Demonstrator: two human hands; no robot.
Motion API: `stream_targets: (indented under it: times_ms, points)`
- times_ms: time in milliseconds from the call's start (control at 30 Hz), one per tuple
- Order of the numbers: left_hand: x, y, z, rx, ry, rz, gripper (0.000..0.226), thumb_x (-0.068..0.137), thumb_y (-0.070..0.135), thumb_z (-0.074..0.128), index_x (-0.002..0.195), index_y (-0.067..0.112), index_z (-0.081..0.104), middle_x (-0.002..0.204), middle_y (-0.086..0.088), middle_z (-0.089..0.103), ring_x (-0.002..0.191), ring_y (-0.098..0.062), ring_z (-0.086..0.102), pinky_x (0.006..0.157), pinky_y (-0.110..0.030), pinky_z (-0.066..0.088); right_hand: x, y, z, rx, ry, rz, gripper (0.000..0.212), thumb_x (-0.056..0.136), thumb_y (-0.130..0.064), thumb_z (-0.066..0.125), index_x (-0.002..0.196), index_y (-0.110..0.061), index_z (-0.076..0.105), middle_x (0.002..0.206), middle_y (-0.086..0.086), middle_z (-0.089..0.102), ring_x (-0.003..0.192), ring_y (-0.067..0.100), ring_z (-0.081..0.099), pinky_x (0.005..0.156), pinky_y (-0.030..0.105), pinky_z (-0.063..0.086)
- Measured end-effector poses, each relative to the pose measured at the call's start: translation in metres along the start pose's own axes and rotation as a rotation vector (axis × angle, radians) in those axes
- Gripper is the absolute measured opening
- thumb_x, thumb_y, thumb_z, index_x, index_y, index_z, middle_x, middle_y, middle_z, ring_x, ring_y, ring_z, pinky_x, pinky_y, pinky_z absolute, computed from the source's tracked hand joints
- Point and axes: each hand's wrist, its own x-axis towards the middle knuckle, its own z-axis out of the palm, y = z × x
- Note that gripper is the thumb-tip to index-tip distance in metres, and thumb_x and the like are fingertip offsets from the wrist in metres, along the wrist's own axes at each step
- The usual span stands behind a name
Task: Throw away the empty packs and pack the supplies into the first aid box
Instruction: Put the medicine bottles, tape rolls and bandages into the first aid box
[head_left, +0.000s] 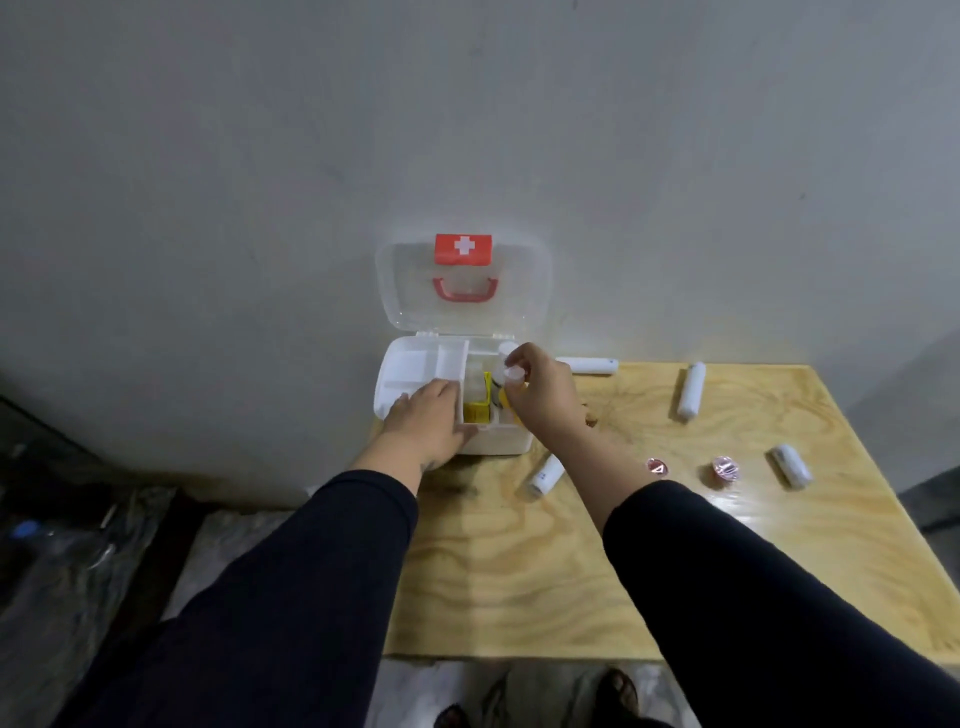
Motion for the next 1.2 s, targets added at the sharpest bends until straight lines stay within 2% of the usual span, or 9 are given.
stream_targets:
  times_ms: [100,167,233,300,367,633,767,900,1200]
  points:
    - [-0.001,-0.001,-0.002,0.026,-0.011,0.023,0.057,0.093,0.044,0.052,0.138,0.012,0.039,0.146,-0.005,0.040,0.132,-0.028,0.042,0.110,-0.044,0.035,0.001,0.002,0.002,-0.039,-0.001,0.019,0.029,0.079,0.002,0.050,0.102,-0.013,0.059,0.096,0.012,0.067,0.080,0.030,0.063,0.064,0.038,0.052]
    - [0.001,0.000,-0.004,0.025,-0.016,0.019,0.051,0.093,0.046,0.052,0.130,0.012,0.044,0.141,-0.005,0.045,0.128,-0.027,0.045,0.107,-0.044,0.037,0.002,0.001,0.000,-0.045,-0.012,0.031,0.030,0.080,0.003,0.050,0.103,-0.013,0.060,0.101,0.012,0.067,0.081,0.029,0.063,0.066,0.038,0.054]
    - [0.003,0.002,-0.009,0.026,-0.011,0.010,0.047,0.093,0.046,0.051,0.126,0.013,0.046,0.138,-0.006,0.047,0.125,-0.028,0.047,0.104,-0.043,0.038,0.003,0.000,-0.006,-0.054,-0.035,0.021,0.028,0.082,-0.001,0.055,0.107,-0.012,0.061,0.110,0.011,0.066,0.093,0.026,0.063,0.074,0.035,0.053]
    - [0.005,0.008,-0.018,0.024,0.008,0.014,0.055,0.095,0.043,0.048,0.139,0.012,0.039,0.148,-0.006,0.040,0.133,-0.029,0.042,0.107,-0.043,0.035,0.005,-0.001,-0.015,-0.060,-0.036,0.007,0.026,0.084,-0.008,0.061,0.110,-0.011,0.062,0.117,0.009,0.065,0.108,0.024,0.061,0.086,0.033,0.052]
    - [0.010,0.017,-0.029,0.014,0.047,0.038,0.057,0.097,0.040,0.045,0.145,0.013,0.034,0.152,-0.006,0.036,0.136,-0.029,0.039,0.109,-0.042,0.035,0.007,0.000,-0.028,-0.068,0.007,-0.005,0.023,0.086,-0.012,0.063,0.109,-0.011,0.062,0.115,0.008,0.067,0.109,0.023,0.060,0.090,0.034,0.052]
    - [0.035,0.082,-0.050,0.006,0.050,0.180,0.046,0.097,0.030,0.044,0.141,0.019,0.044,0.150,-0.002,0.040,0.133,-0.026,0.043,0.107,-0.040,0.040,0.010,0.038,-0.094,-0.218,0.040,0.087,0.022,0.088,-0.016,0.058,0.110,-0.014,0.064,0.112,0.008,0.067,0.104,0.025,0.061,0.082,0.030,0.047]
    - [0.052,0.112,-0.040,0.025,0.017,0.194,0.041,0.097,0.032,0.044,0.136,0.021,0.049,0.144,-0.002,0.046,0.130,-0.026,0.046,0.105,-0.040,0.041,0.015,0.070,-0.123,-0.263,0.059,0.160,0.022,0.087,-0.019,0.059,0.109,-0.018,0.065,0.107,0.008,0.068,0.098,0.025,0.063,0.092,0.037,0.049]
    - [0.068,0.140,-0.028,0.025,-0.002,0.164,0.040,0.097,0.032,0.045,0.136,0.023,0.050,0.141,-0.001,0.048,0.125,-0.025,0.049,0.102,-0.041,0.043,0.031,0.104,-0.150,-0.268,0.015,0.225,0.026,0.088,-0.014,0.056,0.113,-0.015,0.063,0.113,0.010,0.065,0.101,0.027,0.064,0.076,0.027,0.047]
    - [0.098,0.183,0.012,-0.086,-0.021,-0.018,0.040,0.097,0.029,0.045,0.136,0.022,0.050,0.142,-0.002,0.047,0.121,-0.027,0.053,0.099,-0.042,0.046,0.078,0.181,-0.177,-0.319,-0.163,0.274,0.037,0.091,-0.014,0.051,0.127,-0.015,0.054,0.126,0.013,0.061,0.110,0.029,0.061,0.078,0.029,0.046]
